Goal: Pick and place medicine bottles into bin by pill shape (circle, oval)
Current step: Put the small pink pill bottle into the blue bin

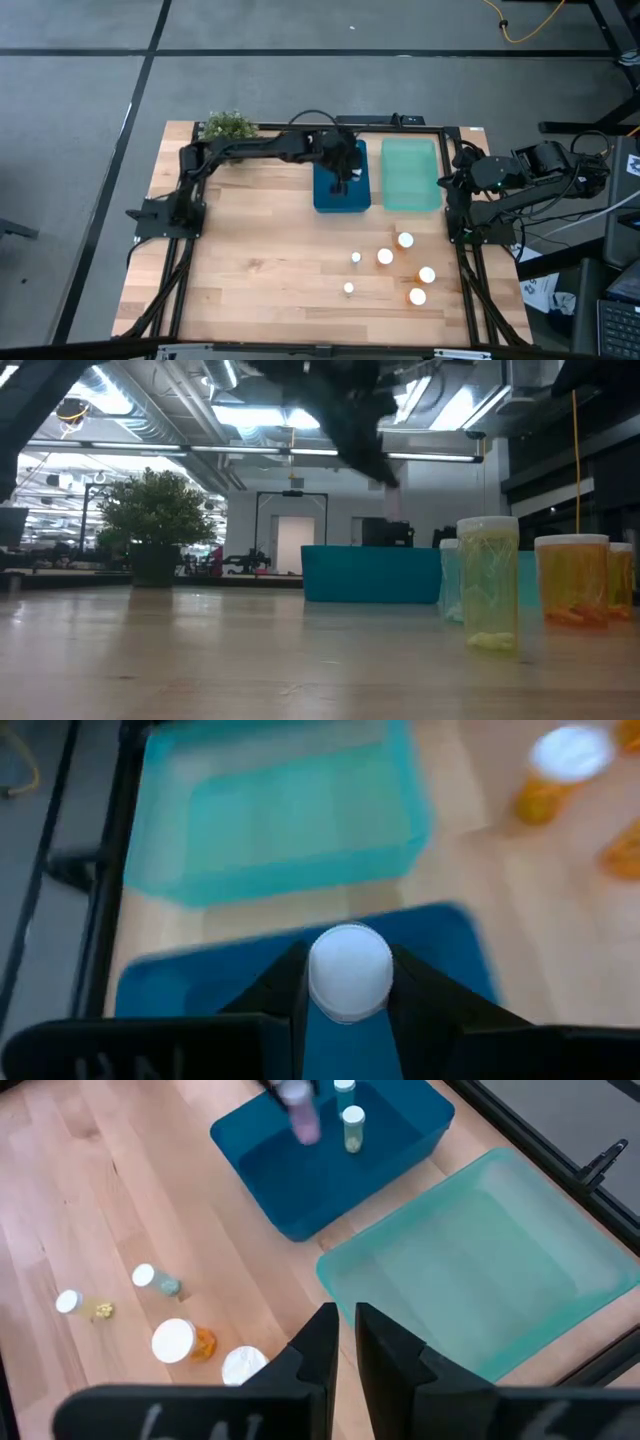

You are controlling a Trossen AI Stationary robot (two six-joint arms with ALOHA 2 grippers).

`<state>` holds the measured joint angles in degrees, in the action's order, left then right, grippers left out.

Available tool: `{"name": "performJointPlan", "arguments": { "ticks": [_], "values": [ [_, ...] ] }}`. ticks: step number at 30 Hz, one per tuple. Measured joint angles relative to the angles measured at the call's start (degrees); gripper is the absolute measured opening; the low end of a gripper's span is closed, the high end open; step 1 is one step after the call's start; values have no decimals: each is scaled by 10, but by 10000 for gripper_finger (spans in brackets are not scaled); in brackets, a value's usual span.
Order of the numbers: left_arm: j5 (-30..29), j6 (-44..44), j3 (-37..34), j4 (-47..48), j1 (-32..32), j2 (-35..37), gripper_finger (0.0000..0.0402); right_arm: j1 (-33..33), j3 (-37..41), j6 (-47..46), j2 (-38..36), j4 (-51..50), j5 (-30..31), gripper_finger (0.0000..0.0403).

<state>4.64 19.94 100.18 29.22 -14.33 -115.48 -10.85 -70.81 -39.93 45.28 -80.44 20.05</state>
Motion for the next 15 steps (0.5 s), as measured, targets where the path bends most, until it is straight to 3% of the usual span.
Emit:
{"name": "performJointPlan", "arguments": {
  "ticks": [9,15],
  "values": [
    [24,-18,-98,-158,-24,-30,92,0,0,13,0,0,14,42],
    [25,-30,-102,-149,-21,-70,92,0,0,13,0,1,15,42]
  ]
}}
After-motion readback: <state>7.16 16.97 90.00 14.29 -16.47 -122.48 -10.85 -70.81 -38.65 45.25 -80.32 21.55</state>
